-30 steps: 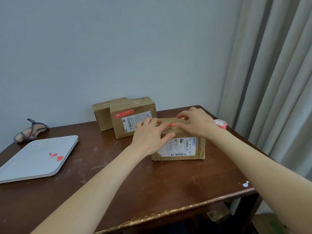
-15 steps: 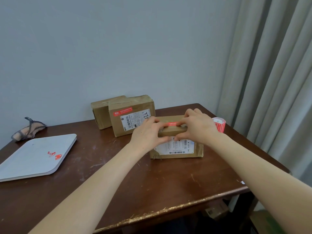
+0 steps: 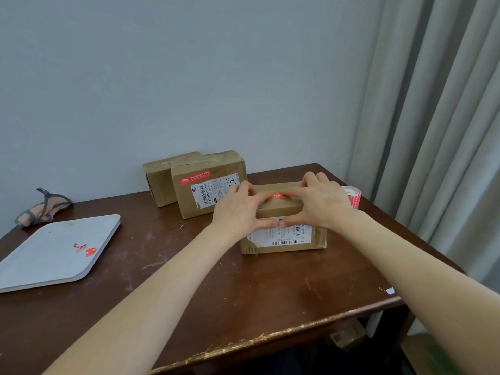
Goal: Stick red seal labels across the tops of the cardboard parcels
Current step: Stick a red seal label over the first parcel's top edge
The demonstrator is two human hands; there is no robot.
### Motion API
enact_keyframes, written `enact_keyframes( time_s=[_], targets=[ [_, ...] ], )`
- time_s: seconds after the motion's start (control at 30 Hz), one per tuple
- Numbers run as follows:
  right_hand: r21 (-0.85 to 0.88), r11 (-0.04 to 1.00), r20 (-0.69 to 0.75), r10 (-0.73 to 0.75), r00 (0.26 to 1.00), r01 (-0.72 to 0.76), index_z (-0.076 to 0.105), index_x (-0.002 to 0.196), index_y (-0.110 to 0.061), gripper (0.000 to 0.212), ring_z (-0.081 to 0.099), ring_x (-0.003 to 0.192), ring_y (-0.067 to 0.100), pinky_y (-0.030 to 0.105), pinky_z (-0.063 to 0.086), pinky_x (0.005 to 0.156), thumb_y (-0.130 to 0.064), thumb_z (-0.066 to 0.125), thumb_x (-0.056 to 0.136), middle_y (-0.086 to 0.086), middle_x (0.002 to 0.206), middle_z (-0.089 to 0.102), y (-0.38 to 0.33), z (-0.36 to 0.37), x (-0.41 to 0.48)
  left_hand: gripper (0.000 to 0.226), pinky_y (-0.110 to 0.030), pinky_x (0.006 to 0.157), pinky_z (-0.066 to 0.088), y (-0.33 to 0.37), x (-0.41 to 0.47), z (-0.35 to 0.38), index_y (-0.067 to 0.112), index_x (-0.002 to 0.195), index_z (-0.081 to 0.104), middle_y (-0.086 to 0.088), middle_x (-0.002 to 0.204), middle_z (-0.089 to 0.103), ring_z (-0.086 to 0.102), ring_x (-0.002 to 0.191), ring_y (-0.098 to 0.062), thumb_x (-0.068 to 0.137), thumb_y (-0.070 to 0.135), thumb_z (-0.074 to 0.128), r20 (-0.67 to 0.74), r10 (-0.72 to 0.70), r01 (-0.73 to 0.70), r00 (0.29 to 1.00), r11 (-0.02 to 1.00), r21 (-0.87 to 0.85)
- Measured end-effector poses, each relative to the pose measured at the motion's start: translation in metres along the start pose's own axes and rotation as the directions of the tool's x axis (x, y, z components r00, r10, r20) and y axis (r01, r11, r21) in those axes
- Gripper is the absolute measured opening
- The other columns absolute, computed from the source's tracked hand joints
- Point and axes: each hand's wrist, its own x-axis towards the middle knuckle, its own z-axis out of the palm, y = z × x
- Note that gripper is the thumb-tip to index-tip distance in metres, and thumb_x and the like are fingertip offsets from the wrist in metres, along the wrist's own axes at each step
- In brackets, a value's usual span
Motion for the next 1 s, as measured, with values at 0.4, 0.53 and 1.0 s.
enact_keyframes(
  time_s=[0.4,0.53,1.0],
  targets=[
    [0.149,0.984,-0.004,0.100,0.995,-0.098,0.053,0.130,-0.024,0.086,0.041,0.114,0.018,0.034,0.045,0.083,-0.073,0.070,0.061,-0.002,0.119,0.048,0.006,0.002,-0.001,0.077,-0.026,0.079,0.048,-0.004,-0.004,-0.001,0.018,0.128,0.053,0.004,0.121,0.048,0.052,0.106,-0.013,0.070,0.067,0.063,-0.043,-0.072,0.066,0.996,0.990,-0.128],
    [0.079,0.997,0.026,0.024,0.999,-0.026,0.039,0.140,-0.045,0.082,0.038,0.117,0.019,0.033,0.043,0.084,-0.073,0.064,0.068,-0.002,0.121,0.044,0.006,-0.001,-0.004,0.068,-0.025,0.077,0.047,-0.005,-0.007,0.002,0.037,0.137,0.043,0.004,0.124,0.046,0.050,0.109,-0.014,0.077,0.061,0.062,-0.071,0.025,-0.033,0.997,0.993,-0.110],
    [0.095,0.993,-0.019,0.079,0.997,-0.077,0.051,0.126,-0.027,0.079,0.043,0.114,0.017,0.030,0.041,0.077,-0.071,0.070,0.063,-0.004,0.118,0.050,0.008,0.000,-0.004,0.068,-0.027,0.077,0.050,-0.005,-0.006,-0.003,0.018,0.116,0.054,0.006,0.115,0.049,0.054,0.100,-0.012,0.068,0.065,0.066,-0.064,-0.063,0.053,0.996,0.987,-0.149]
  ],
)
